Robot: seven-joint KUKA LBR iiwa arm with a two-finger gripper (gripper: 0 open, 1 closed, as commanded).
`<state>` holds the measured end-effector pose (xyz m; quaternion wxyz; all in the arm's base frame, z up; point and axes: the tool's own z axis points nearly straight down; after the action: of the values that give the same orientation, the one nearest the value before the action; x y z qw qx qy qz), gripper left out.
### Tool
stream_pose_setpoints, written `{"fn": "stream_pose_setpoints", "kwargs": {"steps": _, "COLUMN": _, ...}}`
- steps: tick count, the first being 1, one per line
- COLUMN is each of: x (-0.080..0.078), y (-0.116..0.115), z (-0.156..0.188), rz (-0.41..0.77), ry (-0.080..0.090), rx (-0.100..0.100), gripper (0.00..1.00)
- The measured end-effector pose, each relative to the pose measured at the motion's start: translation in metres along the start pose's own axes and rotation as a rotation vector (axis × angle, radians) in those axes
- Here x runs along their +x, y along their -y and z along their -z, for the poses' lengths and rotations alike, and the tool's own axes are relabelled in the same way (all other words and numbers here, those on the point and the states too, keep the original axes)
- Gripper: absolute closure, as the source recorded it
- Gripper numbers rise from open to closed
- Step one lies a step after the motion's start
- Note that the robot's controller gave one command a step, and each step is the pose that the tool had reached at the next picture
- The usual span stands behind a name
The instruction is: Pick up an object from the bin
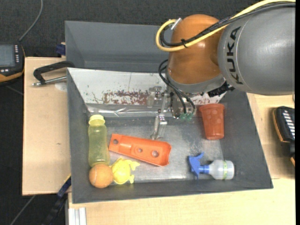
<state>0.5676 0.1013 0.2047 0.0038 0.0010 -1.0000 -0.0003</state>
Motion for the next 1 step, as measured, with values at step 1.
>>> {"fn": "stream_pose_setpoints", "kwargs": {"steps": 1, "x": -0.0015, "y": 0.0007, "z": 0.0051, "rz": -0.002, "ry": 0.009, "rx": -0.001, "gripper": 0.00}}
